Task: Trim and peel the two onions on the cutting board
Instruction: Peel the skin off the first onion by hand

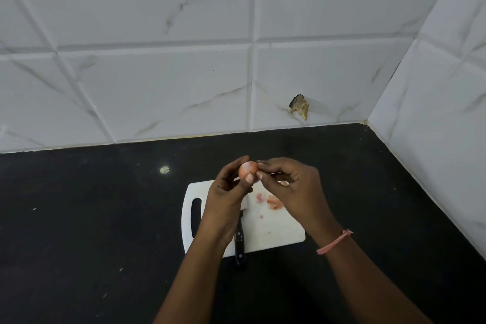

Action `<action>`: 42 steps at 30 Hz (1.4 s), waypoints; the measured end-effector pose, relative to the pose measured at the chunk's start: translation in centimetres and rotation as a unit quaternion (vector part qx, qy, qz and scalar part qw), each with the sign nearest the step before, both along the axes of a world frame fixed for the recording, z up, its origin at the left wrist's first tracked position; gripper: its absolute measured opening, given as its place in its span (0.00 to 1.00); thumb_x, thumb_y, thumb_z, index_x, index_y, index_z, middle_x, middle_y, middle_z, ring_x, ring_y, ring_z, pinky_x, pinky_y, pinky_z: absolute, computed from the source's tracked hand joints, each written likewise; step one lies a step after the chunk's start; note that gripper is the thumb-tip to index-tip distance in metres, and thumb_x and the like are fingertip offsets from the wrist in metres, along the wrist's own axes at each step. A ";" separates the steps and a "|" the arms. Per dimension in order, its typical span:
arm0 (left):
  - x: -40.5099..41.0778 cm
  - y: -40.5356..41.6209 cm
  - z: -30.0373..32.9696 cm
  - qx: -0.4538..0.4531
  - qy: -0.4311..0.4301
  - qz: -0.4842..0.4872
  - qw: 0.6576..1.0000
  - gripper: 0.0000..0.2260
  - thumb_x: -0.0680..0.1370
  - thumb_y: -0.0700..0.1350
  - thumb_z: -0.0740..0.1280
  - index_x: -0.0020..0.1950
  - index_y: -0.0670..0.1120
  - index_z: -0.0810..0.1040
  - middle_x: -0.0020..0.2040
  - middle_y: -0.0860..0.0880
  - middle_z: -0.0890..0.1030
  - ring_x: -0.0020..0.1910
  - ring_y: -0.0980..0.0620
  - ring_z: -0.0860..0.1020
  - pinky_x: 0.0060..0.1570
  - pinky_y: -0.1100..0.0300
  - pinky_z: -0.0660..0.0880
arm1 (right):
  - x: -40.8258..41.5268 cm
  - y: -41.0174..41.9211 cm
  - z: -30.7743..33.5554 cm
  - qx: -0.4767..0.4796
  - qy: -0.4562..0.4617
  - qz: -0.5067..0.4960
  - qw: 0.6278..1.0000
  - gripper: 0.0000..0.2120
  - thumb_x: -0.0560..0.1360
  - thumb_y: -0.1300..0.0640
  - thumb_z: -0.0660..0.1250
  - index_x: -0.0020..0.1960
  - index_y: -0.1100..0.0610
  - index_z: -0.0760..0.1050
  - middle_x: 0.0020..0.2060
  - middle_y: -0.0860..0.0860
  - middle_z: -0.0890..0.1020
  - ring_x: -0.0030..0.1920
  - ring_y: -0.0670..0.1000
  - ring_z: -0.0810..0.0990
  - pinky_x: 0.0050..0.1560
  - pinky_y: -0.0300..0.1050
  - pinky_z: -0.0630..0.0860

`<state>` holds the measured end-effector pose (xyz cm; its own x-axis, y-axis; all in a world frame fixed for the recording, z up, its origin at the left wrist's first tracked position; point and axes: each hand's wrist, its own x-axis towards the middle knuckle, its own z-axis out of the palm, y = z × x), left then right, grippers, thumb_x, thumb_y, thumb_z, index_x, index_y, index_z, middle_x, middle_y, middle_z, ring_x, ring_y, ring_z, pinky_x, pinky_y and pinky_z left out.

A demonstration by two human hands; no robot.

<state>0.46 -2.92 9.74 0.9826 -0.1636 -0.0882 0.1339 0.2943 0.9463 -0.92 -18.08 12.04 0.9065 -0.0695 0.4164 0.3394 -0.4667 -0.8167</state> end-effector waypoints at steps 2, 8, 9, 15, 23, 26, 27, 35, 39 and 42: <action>0.1 0.0 -0.2 0.002 0.008 0.010 1.000 0.18 0.71 0.50 0.77 0.60 0.52 0.82 0.59 0.49 0.83 0.62 0.47 0.79 0.60 0.49 0.74 | 0.0 0.1 -0.2 -0.006 -0.016 -0.007 1.000 0.10 0.72 0.59 0.73 0.53 0.59 0.83 0.47 0.49 0.85 0.49 0.42 0.82 0.49 0.33 0.79; 0.3 0.3 -0.3 0.005 0.009 0.008 1.000 0.18 0.70 0.50 0.75 0.59 0.52 0.82 0.59 0.49 0.83 0.63 0.47 0.78 0.55 0.52 0.75 | -0.2 0.6 -0.2 0.002 -0.029 -0.028 0.999 0.08 0.72 0.60 0.73 0.51 0.59 0.83 0.44 0.47 0.85 0.48 0.41 0.82 0.47 0.29 0.77; 0.3 0.3 -0.3 0.004 0.007 0.009 1.000 0.19 0.69 0.52 0.76 0.60 0.52 0.82 0.59 0.49 0.83 0.63 0.48 0.79 0.57 0.52 0.75 | -0.2 0.8 -0.2 0.003 -0.030 -0.029 0.999 0.08 0.72 0.60 0.73 0.51 0.59 0.83 0.44 0.47 0.84 0.48 0.41 0.82 0.47 0.29 0.77; 0.3 0.5 -0.3 0.007 -0.006 0.012 1.000 0.20 0.70 0.48 0.74 0.61 0.48 0.81 0.58 0.48 0.83 0.62 0.49 0.79 0.64 0.50 0.75 | 0.0 0.9 0.2 -0.010 -0.033 -0.030 0.999 0.08 0.72 0.57 0.73 0.49 0.58 0.83 0.42 0.48 0.84 0.44 0.44 0.82 0.46 0.34 0.80; 0.0 0.2 0.3 -0.021 -0.019 0.004 1.000 0.19 0.72 0.46 0.74 0.63 0.49 0.80 0.60 0.48 0.83 0.63 0.48 0.79 0.59 0.57 0.75 | -0.1 1.2 0.1 0.073 0.019 -0.052 0.996 0.06 0.74 0.58 0.71 0.51 0.55 0.80 0.44 0.46 0.83 0.46 0.43 0.83 0.44 0.38 0.81; 0.1 0.2 0.4 -0.046 -0.030 0.004 0.998 0.19 0.73 0.45 0.76 0.63 0.47 0.80 0.61 0.45 0.82 0.64 0.46 0.78 0.62 0.53 0.74 | -0.3 1.2 0.2 0.090 0.005 0.002 0.996 0.13 0.74 0.59 0.72 0.58 0.56 0.80 0.51 0.47 0.83 0.52 0.44 0.82 0.49 0.38 0.81; 0.2 0.2 0.5 -0.050 -0.033 0.002 0.998 0.20 0.72 0.45 0.76 0.63 0.47 0.80 0.61 0.45 0.82 0.65 0.46 0.78 0.62 0.53 0.74 | -0.3 1.2 0.3 0.074 -0.009 0.012 0.997 0.13 0.74 0.59 0.72 0.58 0.57 0.80 0.51 0.48 0.83 0.52 0.45 0.82 0.50 0.40 0.81; 0.1 0.1 0.5 -0.001 -0.045 0.024 0.999 0.18 0.73 0.46 0.75 0.63 0.49 0.80 0.59 0.49 0.83 0.63 0.49 0.79 0.62 0.51 0.76 | -0.3 1.0 0.0 -0.035 -0.035 -0.015 0.999 0.06 0.77 0.57 0.68 0.53 0.57 0.79 0.46 0.47 0.83 0.49 0.44 0.81 0.48 0.39 0.80; -0.2 -0.2 0.7 -0.002 -0.031 0.008 0.999 0.18 0.73 0.46 0.73 0.63 0.49 0.80 0.58 0.49 0.84 0.60 0.50 0.81 0.63 0.50 0.76 | -0.1 1.2 0.1 -0.070 -0.021 -0.021 0.997 0.09 0.76 0.51 0.65 0.50 0.57 0.76 0.45 0.48 0.80 0.47 0.45 0.80 0.48 0.36 0.79; -0.4 -0.4 0.7 -0.008 -0.017 0.019 1.000 0.19 0.71 0.48 0.74 0.62 0.48 0.80 0.57 0.48 0.84 0.60 0.49 0.81 0.64 0.47 0.75 | -0.1 1.5 0.0 -0.077 -0.018 -0.005 0.997 0.08 0.77 0.53 0.65 0.49 0.57 0.74 0.44 0.48 0.78 0.46 0.45 0.78 0.46 0.35 0.78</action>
